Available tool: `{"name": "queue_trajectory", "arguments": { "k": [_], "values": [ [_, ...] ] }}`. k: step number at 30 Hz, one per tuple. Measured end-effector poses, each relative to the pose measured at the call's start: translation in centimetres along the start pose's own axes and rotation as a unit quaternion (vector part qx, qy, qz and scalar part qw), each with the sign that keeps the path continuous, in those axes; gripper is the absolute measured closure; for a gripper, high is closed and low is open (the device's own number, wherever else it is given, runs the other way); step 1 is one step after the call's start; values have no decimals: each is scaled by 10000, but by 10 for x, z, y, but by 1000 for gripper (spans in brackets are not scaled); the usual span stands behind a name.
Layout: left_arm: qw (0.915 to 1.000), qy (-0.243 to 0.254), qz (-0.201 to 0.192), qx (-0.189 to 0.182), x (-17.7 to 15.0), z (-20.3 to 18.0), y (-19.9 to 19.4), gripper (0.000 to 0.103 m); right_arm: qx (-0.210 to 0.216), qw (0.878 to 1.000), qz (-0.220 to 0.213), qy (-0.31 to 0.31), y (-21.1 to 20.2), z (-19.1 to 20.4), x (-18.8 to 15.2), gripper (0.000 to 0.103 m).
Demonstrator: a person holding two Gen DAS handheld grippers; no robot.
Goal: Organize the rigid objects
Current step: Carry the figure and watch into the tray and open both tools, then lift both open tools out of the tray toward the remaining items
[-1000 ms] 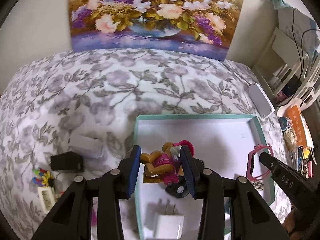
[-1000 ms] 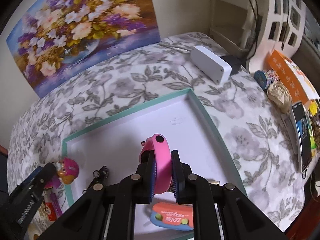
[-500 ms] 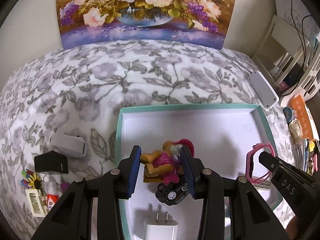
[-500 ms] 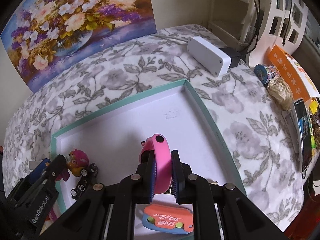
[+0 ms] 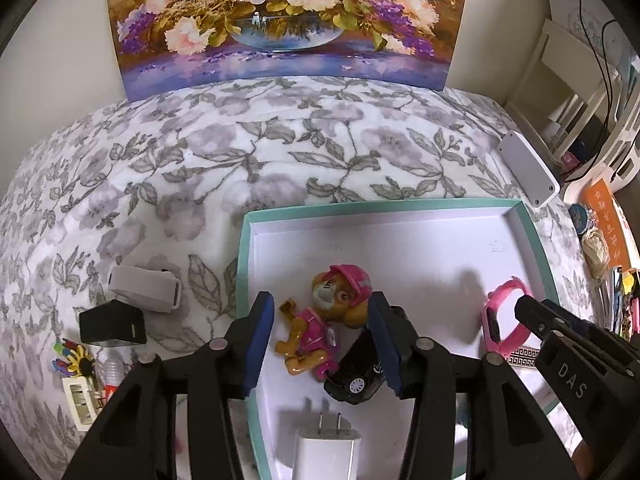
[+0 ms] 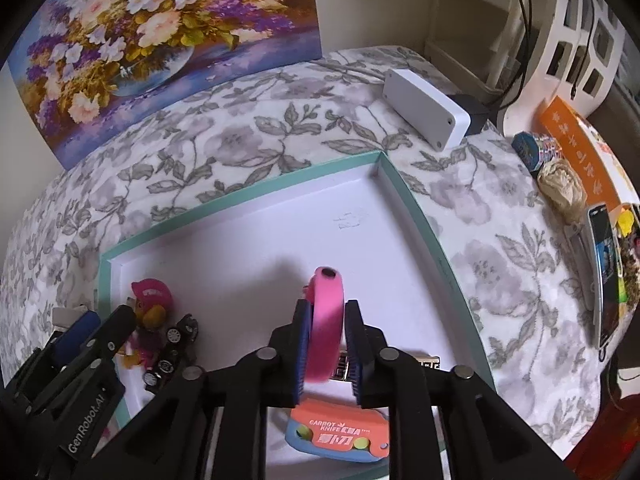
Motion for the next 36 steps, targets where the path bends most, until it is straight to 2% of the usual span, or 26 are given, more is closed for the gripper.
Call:
{"name": "queue_trajectory", "arguments": {
  "k": [3, 5, 6, 10, 11, 12, 13, 17, 23, 26, 36],
  "values": [
    [10000, -34, 14, 35, 1, 4, -4, 53, -35, 9999, -88, -87, -7, 5, 0, 64],
    [9999, -110, 33, 51, 2, 9, -6, 49, -52, 9998, -155, -129, -13, 7, 0, 56],
    [9999, -149, 41, 57, 3, 11, -8, 42, -57, 9997, -175, -141, -14, 8, 0, 52],
    [9995, -302, 51, 124, 4, 22, -13, 38, -69, 9995, -229, -191, -20, 12, 0, 43],
    [9993, -334, 66, 147, 5, 25, -14, 34, -72, 9995, -228, -204, -20, 13, -1, 41],
    [9991, -372, 95, 179, 5, 28, -14, 24, -78, 9995, -216, -227, -20, 14, -1, 37],
    [9989, -402, 108, 201, 4, 31, -15, 20, -83, 9995, -210, -241, -19, 15, -2, 33],
    [9980, -524, 168, 307, 3, 42, -16, 19, -117, 9994, -160, -287, -17, 19, -5, 24],
    [9959, -683, 309, 510, -1, 55, -11, 16, -161, 9994, -125, -295, -13, 20, -7, 1],
    [9943, -820, 390, 550, -3, 61, -7, 7, -158, 9995, -88, -264, -11, 19, -7, 0],
    [9927, -1007, 406, 517, -3, 73, -12, 7, 4, 9997, -47, -232, -11, 20, -8, 0]
  ]
}}
Point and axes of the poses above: each gripper's, at about its wrist camera, not at the fingertips, and y roughly the way its jaws point, z to its left, x to its top, the point moved 1 cm from there along y, roughly the way its jaws point, and after that the axes turned 5 degrees about x, right-handed, at the moved point
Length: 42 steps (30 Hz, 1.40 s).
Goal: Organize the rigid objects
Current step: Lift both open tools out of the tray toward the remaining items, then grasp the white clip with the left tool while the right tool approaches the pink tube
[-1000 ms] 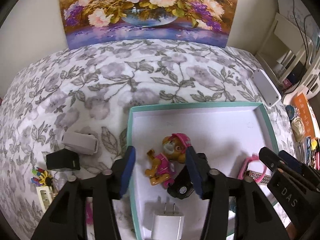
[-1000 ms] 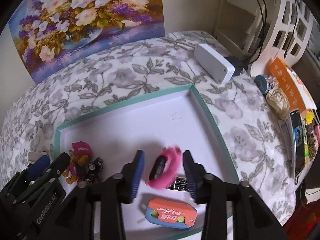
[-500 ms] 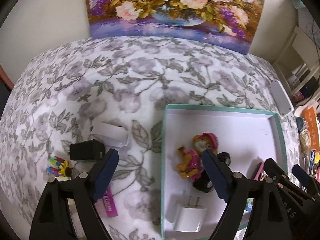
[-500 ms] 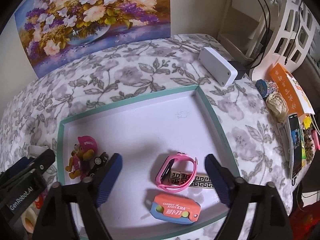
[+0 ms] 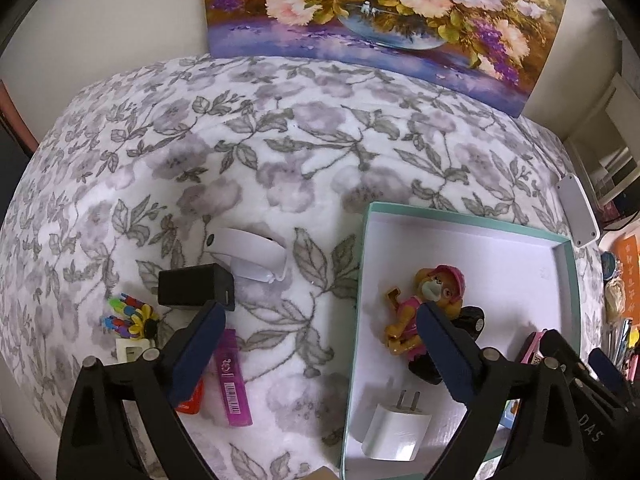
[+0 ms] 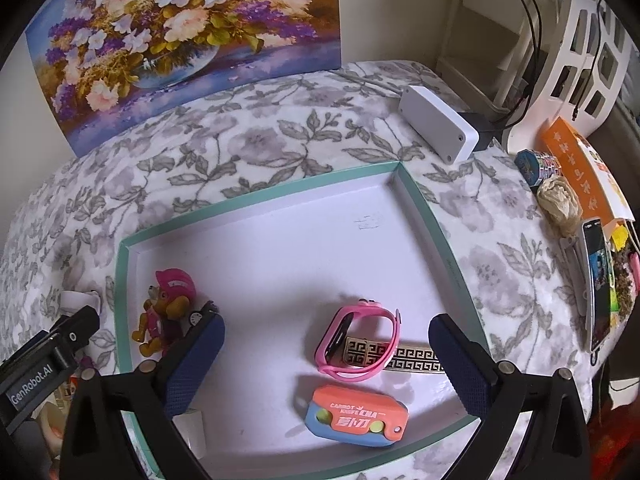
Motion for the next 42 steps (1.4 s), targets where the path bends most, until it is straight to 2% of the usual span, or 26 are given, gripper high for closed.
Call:
{"name": "queue_trajectory", "arguments": {
  "k": [5, 9, 19, 25, 31, 42],
  "values": [
    [9996, -236, -130, -77, 4, 18, -11, 6, 132, 9998, -95, -109, -7, 8, -2, 0],
    [9979, -484, -418, 37, 6, 44, -25, 6, 496, 9980, -307, -251, -22, 23, -7, 0],
    [9894, -1302, -634, -87, 0, 116, -49, 5, 1274, 9911, -74, -370, -32, 76, -23, 0],
    [9831, -1678, -736, 54, -8, 157, -62, 5, 1475, 9867, -63, -683, -42, 115, -35, 0],
    [9822, -1809, -380, 340, -18, 187, -52, 5, 1629, 9811, 205, -1027, -36, 156, -52, 0],
    [9827, -1789, 384, 279, -28, 193, -12, 5, 1582, 9726, 632, -1579, -5, 203, -82, 1]
  ]
}}
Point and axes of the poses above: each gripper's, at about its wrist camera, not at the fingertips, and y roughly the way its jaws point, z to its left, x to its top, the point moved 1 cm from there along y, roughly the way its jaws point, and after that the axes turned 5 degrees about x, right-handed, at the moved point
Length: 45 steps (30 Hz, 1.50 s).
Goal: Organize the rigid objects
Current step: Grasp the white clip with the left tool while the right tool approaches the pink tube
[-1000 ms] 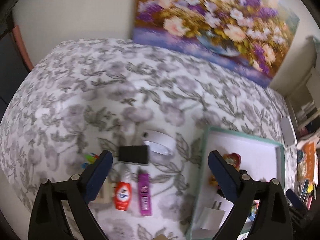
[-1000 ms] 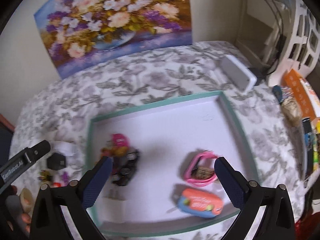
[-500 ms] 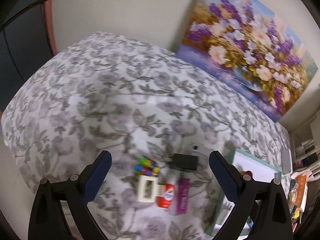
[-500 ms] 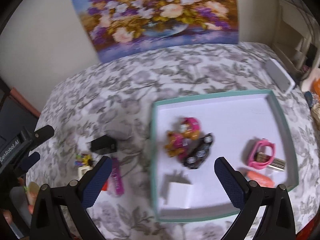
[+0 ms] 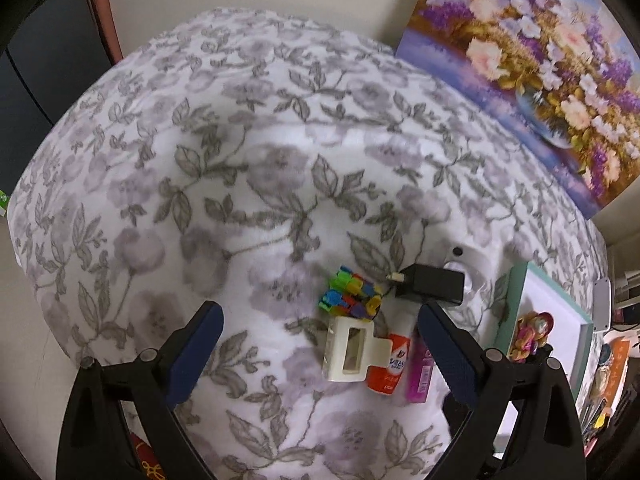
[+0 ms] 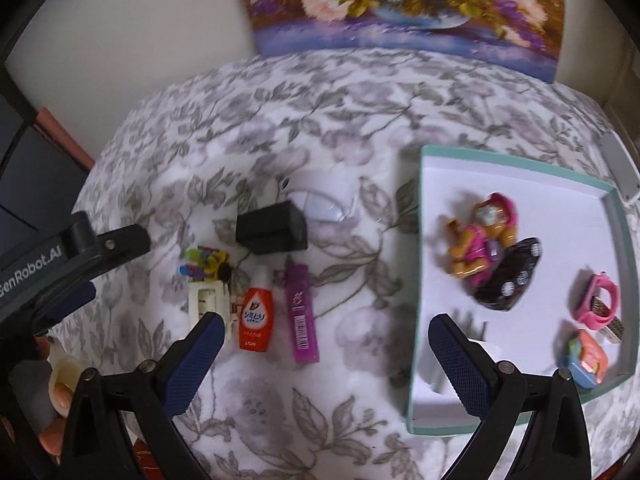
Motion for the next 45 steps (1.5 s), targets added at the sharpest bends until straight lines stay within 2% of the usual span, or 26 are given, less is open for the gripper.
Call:
{"name": "queue_trajectory", "arguments": {
  "k": [8, 10, 17, 21, 26, 27, 29, 32, 38, 45],
  "values": [
    [9989, -102, 423, -171, -5, -2, 21, 5, -173, 9994, 255, -139, 25, 5, -5, 21],
    [9986, -45, 515, -133, -7, -5, 27, 5, -188, 9991, 351, -143, 33, 4, -6, 29],
    [9973, 302, 671, 26, -11, -21, 43, 5, -297, 9982, 472, -241, 48, 7, -8, 37],
    [9961, 480, 722, 144, -14, -27, 50, 12, -403, 9971, 556, -312, 58, 9, -9, 41],
    [9950, 561, 804, 189, -16, -30, 56, 12, -485, 9965, 614, -301, 66, 9, -8, 43],
    [9948, 583, 808, 204, -17, -31, 57, 13, -510, 9964, 602, -318, 67, 10, -8, 43],
    [9945, 606, 825, 227, -17, -34, 59, 25, -549, 9962, 587, -339, 68, 11, -7, 43],
    [9937, 547, 965, 123, -19, -38, 68, 27, -642, 9955, 553, -430, 71, 14, -8, 43],
    [9936, 464, 1031, -31, -23, -35, 76, 50, -724, 9949, 487, -497, 75, 18, -9, 45],
    [9946, 392, 960, -33, -23, -34, 75, 51, -721, 9948, 380, -614, 73, 19, -8, 58]
  ]
}}
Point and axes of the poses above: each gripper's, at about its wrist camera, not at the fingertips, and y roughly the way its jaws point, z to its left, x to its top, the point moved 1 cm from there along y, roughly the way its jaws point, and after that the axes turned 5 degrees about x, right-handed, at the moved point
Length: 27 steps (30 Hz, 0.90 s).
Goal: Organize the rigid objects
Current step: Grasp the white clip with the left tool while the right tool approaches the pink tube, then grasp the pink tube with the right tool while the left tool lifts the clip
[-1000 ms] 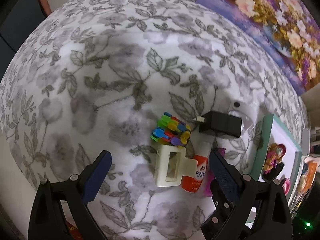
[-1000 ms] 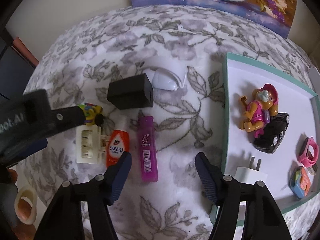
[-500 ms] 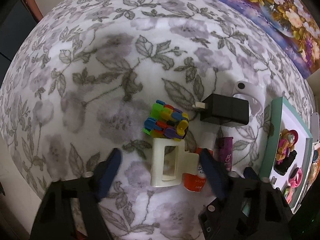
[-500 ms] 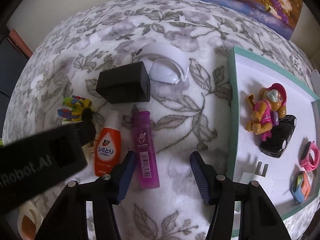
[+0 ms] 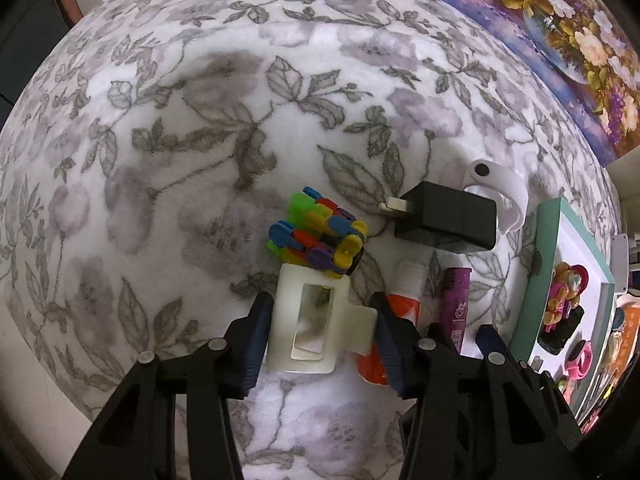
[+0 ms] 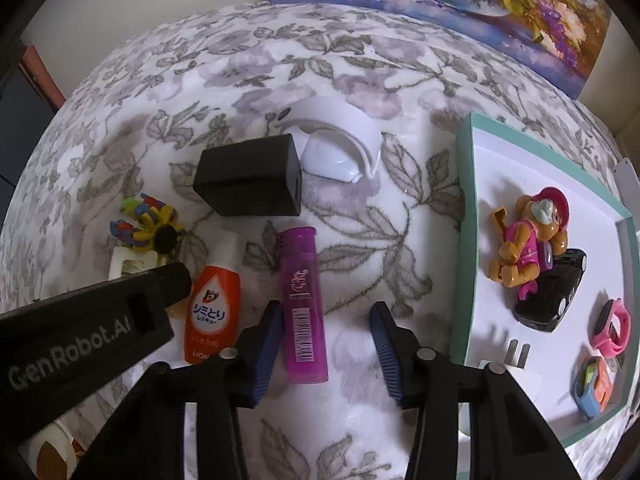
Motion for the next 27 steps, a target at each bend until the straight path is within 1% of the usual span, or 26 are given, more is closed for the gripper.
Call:
{"name": "queue_trajectory", "arguments": {
  "k": [4, 7, 12, 13, 15, 21, 27],
  "values": [
    [10000, -44, -3, 9, 1, 1, -1, 52, -15, 10000, -25, -22, -1, 2, 3, 65],
    [10000, -72, -8, 21, 0, 1, -3, 52, 41, 10000, -24, 87, -1, -2, 2, 69],
    [9998, -128, -134, 69, 1, 2, -11, 52, 5, 9999, -2, 105, -4, -4, 2, 75],
    [9998, -134, -158, 67, 1, 2, -13, 52, 13, 9999, 8, 108, -4, -3, 2, 78],
    [9997, -144, -190, 40, 2, 2, -16, 52, 89, 9999, 30, 145, -6, -9, 1, 80],
    [9992, -213, -348, -21, 4, 6, -28, 52, 355, 9986, 34, 378, -15, -28, -1, 81],
    [9970, -295, -686, -177, 2, 10, -52, 52, 567, 9971, -275, 429, -43, -41, 3, 82]
  ]
}}
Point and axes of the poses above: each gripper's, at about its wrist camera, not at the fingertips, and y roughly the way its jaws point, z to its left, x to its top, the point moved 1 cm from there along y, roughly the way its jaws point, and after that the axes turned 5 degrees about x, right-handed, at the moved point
